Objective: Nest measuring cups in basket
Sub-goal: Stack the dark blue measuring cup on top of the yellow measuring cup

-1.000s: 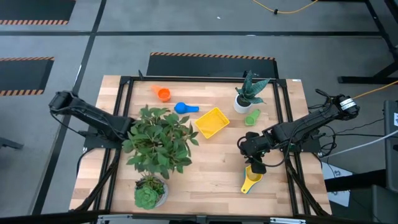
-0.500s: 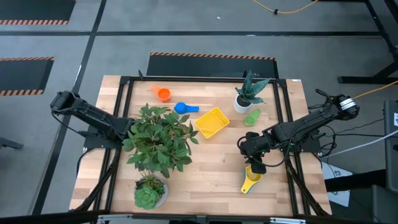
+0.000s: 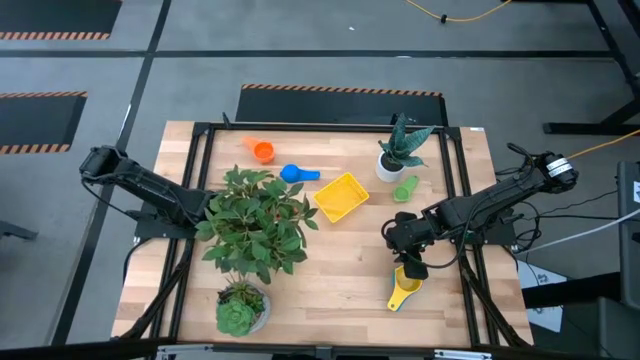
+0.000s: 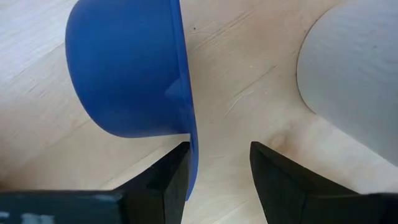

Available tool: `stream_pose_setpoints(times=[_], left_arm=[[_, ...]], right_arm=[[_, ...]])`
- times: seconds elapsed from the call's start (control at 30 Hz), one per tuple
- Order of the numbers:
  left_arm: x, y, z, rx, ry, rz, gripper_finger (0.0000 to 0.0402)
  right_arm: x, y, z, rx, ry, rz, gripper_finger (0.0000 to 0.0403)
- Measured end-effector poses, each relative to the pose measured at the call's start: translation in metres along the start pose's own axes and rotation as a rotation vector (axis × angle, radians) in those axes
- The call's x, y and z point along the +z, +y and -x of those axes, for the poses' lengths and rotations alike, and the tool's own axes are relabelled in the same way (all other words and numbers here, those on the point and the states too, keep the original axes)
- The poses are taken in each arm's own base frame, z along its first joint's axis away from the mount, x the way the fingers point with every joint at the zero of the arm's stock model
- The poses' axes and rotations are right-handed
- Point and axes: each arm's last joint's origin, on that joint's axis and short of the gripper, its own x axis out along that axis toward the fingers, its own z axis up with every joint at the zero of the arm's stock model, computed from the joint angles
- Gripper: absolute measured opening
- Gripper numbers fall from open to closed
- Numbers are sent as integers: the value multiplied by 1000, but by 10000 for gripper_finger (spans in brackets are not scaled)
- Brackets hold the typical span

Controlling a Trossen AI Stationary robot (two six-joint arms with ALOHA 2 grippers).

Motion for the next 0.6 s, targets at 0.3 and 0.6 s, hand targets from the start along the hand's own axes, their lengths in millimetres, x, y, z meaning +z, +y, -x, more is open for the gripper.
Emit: stream_pose_setpoints(times=[0.3, 0.6], left_arm=[[-7, -1, -1, 2, 25, -28, 160], [-14, 0, -1, 25, 26, -46, 160]], right_arm=[[0, 0, 0, 0, 0, 0, 122], [0, 0, 0, 0, 0, 0, 122]])
